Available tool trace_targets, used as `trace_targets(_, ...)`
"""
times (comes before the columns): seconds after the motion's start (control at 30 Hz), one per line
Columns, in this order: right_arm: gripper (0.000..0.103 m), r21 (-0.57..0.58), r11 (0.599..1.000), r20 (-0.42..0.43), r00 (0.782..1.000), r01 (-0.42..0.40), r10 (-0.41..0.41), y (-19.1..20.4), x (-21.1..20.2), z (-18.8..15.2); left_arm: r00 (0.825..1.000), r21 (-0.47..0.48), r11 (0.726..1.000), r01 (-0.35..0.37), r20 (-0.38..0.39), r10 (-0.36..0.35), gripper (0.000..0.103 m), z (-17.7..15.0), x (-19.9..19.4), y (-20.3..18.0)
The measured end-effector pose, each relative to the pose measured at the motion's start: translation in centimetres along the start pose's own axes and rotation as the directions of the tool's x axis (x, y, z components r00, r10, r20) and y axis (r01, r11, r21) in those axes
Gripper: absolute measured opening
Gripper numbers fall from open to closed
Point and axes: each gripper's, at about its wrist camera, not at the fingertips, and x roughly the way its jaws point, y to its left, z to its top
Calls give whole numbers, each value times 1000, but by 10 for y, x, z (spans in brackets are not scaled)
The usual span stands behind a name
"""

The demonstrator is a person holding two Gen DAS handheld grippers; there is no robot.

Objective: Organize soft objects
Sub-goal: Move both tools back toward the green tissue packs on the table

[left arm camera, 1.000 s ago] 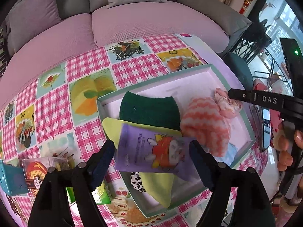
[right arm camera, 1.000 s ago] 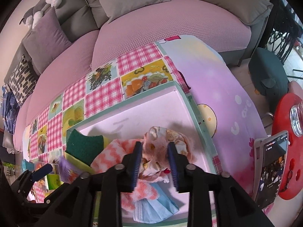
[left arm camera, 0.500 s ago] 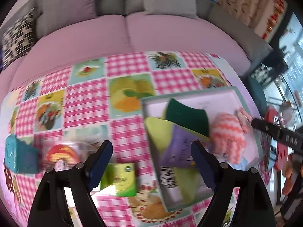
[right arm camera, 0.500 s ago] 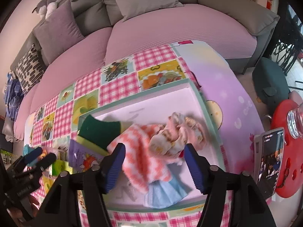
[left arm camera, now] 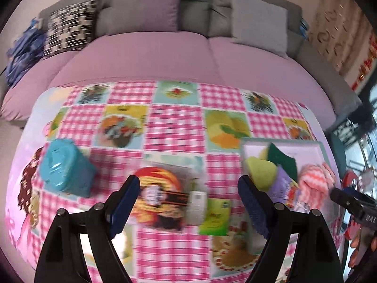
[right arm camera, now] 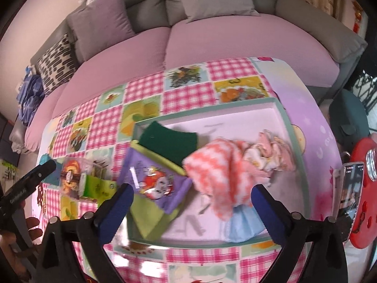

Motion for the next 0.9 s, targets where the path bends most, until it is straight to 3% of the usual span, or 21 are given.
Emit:
trace_targets(0.33,101,-106,990,13,995,-94,96,73,-7,-14,999,-74,997,-38,-17,37,85,-22,-14,58)
trace_targets(0.67,101,-188,966,-55,984,-179,171,132,18,-45,994,-92,995,-45,-99,36,85,-58,-3,86)
trace_targets(0.9,87,-250,949,-119,979,-191,166,152,48,-64,985,-152,986,-72,-168,46,85,-83,19,104)
